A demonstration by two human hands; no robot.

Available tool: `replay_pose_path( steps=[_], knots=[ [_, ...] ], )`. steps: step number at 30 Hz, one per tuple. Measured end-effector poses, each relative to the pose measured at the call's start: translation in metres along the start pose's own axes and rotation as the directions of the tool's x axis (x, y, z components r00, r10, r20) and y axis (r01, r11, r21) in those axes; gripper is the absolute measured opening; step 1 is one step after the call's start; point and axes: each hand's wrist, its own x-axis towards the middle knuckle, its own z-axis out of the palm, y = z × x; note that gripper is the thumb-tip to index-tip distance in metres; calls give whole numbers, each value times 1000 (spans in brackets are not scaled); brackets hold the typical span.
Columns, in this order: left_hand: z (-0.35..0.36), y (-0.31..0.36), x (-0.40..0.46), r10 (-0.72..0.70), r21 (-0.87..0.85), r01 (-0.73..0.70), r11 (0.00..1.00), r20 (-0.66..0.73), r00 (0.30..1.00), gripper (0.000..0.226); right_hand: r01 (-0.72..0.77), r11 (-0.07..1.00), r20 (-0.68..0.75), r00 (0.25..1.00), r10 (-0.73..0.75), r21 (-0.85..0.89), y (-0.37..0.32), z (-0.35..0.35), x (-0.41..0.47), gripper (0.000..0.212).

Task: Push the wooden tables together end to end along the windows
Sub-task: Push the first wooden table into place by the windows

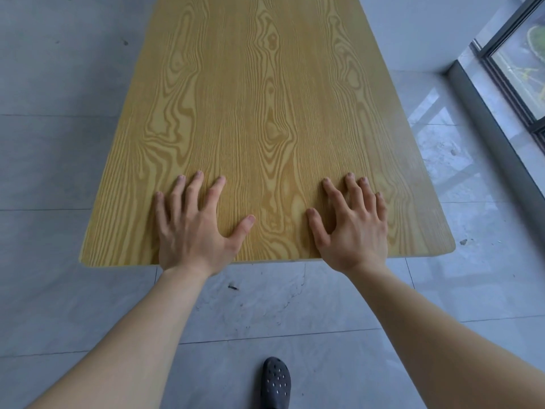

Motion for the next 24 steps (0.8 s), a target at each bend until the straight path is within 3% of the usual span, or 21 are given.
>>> replay_pose_path(
  steps=[15, 19, 24],
  knots=[
    [-9, 2, 12, 20, 39, -21, 999, 31, 999, 95, -2, 1000, 43, 999, 1, 13, -2, -7, 14, 74],
    [-60, 1, 41, 19, 25, -19, 1000, -14, 1000, 96, 61, 996, 19, 998, -62, 58, -26, -51, 50, 77],
    [-174, -12, 100, 17, 47, -9, 999, -169, 985, 94, 167, 982, -79, 984, -160, 93, -102, -136, 121, 79]
  ],
)
